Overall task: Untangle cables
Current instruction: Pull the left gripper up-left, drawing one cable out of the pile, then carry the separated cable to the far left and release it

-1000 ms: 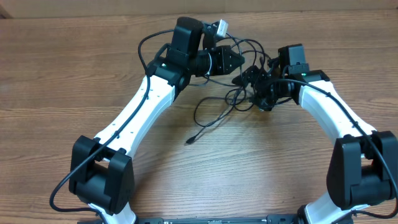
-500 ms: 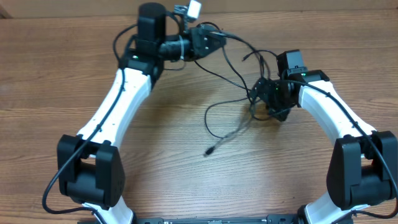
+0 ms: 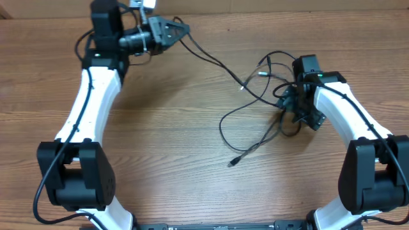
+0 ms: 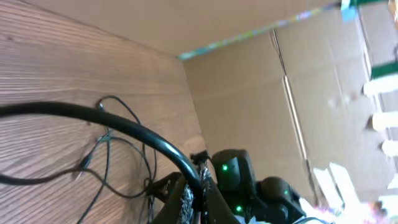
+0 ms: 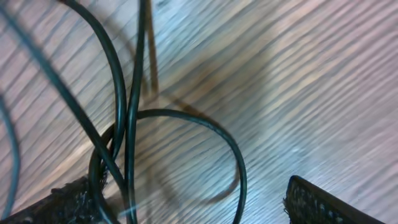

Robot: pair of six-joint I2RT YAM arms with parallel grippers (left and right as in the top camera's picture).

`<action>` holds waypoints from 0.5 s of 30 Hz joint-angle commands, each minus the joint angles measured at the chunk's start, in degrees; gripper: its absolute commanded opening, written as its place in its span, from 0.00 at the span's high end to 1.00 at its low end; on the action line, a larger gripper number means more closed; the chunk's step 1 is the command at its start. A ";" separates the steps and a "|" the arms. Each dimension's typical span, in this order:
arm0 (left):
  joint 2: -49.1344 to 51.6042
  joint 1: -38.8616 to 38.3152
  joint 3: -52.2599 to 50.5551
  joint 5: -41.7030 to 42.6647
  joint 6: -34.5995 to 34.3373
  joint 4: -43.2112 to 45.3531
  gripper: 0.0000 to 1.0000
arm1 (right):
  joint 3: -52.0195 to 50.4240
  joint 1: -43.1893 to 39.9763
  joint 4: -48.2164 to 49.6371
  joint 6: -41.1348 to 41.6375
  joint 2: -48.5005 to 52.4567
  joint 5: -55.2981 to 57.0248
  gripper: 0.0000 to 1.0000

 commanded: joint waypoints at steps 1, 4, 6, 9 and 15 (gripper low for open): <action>-2.14 3.72 0.13 2.84 -5.14 2.47 0.96 | 1.42 -2.86 -0.59 0.02 -1.60 5.46 0.07; -2.14 5.64 0.13 6.23 -7.45 7.21 0.96 | 1.42 -4.87 -1.27 -0.20 -1.60 6.64 0.07; -2.14 6.71 0.13 8.66 -9.18 11.98 0.96 | 1.42 -6.27 -1.95 -0.20 -1.60 8.04 0.05; -2.14 7.48 0.13 11.08 -10.86 19.43 0.96 | 1.42 -8.20 -2.29 -0.20 -1.60 8.22 0.05; -2.27 7.67 0.72 11.58 -10.82 27.78 0.96 | 1.42 -10.69 -2.16 -0.22 -1.60 8.17 0.00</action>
